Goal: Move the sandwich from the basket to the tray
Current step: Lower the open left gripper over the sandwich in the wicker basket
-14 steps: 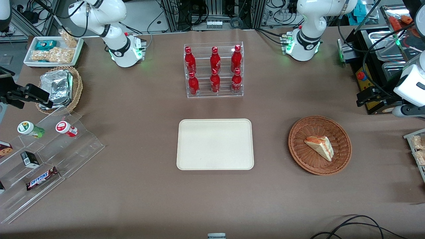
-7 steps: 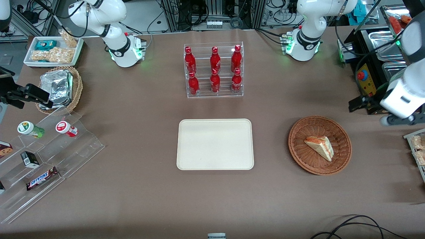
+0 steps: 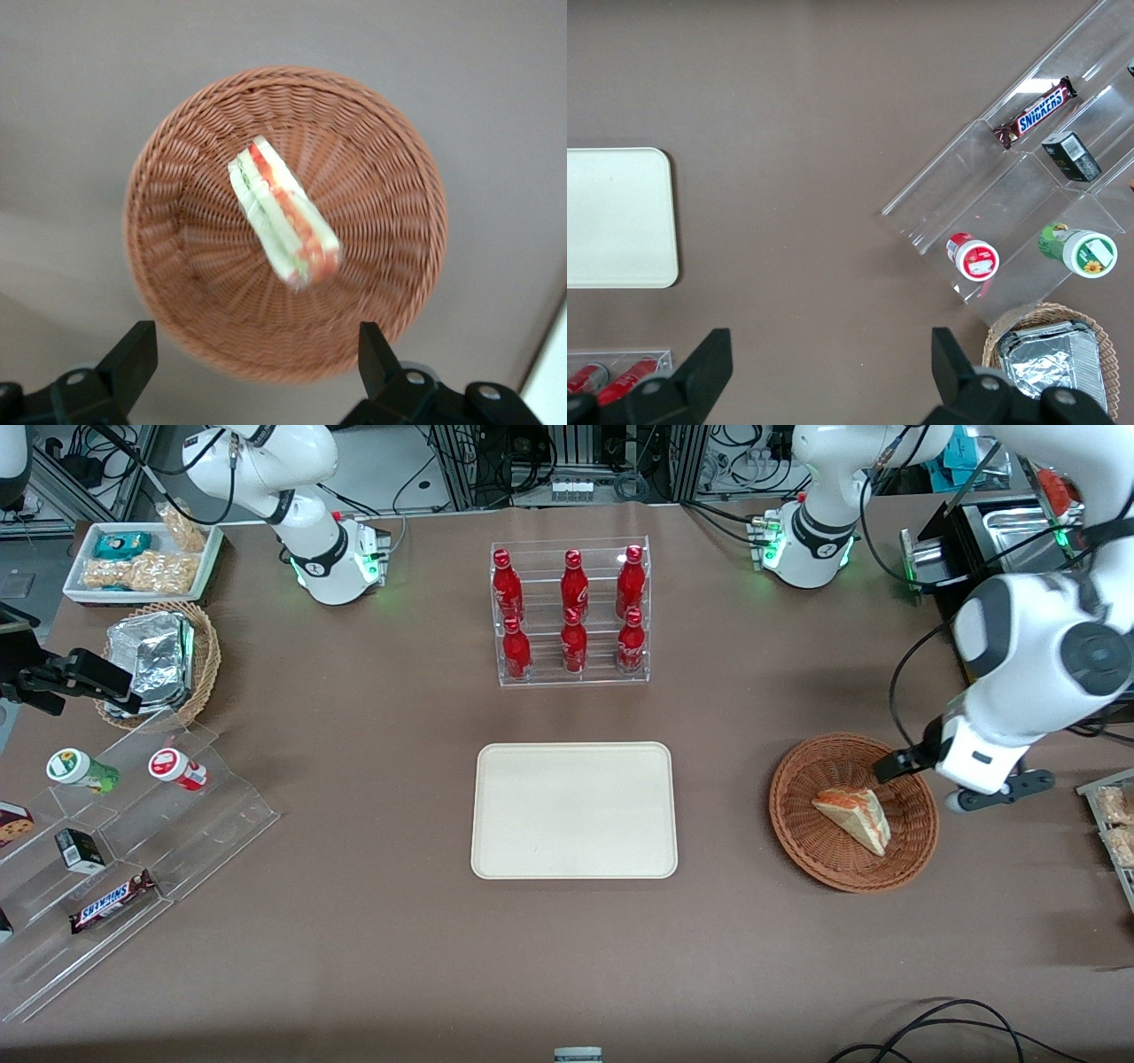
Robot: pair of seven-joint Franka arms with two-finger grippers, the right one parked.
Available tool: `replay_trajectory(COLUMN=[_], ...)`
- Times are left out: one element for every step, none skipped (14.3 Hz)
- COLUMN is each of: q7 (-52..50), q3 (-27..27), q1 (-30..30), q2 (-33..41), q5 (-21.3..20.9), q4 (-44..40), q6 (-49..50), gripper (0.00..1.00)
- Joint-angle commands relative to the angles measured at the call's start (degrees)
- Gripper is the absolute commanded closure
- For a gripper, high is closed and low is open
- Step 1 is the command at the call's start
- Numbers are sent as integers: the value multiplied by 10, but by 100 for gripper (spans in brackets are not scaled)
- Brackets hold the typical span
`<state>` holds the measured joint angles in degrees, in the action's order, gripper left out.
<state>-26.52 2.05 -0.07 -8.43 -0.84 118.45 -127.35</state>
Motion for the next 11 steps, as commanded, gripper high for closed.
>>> replay_trajectory(q7=[-202,-268,-318,-342,-348,-350,-351,-359,-368,-369,-368], q3=[1,1,1,1,1,1,1,1,1,1,1], q1=[-14,-14,-15,-15,-15,-15,-15,-15,-15,-15,-15], q2=[-41,-60,-82,-99,-114,-126,-140,-147,-148,-147,-146], q5=[-7,-7,-7,-7,-7,-7,-7,-6,-7,-8,-8], q4=[-1,-15,-31,-44,-51,-57,-64,-69,-67,-62,-60], q6=[-50,-53,-54,-54,-54,-54,-54,-53,-51,-50,-48], gripper=[0,0,0,0,0,0,0,27,72,95,96])
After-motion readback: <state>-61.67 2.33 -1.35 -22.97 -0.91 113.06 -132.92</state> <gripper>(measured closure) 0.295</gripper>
